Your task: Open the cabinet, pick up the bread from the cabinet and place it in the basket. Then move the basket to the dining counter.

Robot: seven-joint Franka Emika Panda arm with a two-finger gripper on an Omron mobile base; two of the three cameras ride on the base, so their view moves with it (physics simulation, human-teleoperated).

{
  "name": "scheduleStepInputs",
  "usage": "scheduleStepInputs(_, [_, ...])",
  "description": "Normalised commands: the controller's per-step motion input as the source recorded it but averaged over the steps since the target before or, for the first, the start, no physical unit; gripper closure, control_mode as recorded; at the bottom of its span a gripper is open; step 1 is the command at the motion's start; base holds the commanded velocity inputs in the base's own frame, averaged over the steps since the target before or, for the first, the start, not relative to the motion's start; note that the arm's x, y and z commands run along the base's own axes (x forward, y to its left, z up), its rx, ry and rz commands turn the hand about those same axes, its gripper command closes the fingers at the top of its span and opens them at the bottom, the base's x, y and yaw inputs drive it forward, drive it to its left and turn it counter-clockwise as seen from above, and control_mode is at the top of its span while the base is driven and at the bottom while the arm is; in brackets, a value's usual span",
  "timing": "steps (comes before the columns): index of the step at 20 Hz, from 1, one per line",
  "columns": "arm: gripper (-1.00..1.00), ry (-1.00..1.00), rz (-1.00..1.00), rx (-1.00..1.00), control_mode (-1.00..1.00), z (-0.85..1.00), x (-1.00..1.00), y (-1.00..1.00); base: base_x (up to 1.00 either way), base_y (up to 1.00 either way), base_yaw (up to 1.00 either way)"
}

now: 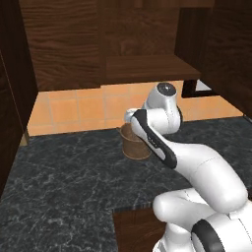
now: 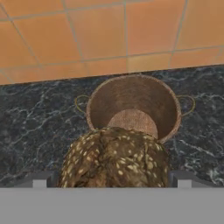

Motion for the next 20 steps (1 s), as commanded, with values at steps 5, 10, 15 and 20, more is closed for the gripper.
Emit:
scheduleStepInputs(5, [1.00, 0.10, -0.03, 0.00, -1.00, -0.49, 0.47, -0.08, 0.00, 0.00, 0.00])
scheduleStepInputs(10, [1.00, 0.01, -0.01, 0.00, -1.00, -0.64, 0.35, -0.13, 0.00, 0.00, 0.00])
scheduleStepInputs(15, [1.00, 0.00, -0.01, 0.00, -1.00, -0.44, 0.41, -0.21, 0.00, 0.00, 0.00])
scheduleStepInputs(20, [1.00, 0.00, 0.00, 0.00, -1.00, -0.43, 0.46, -0.01, 0.00, 0.00, 0.00])
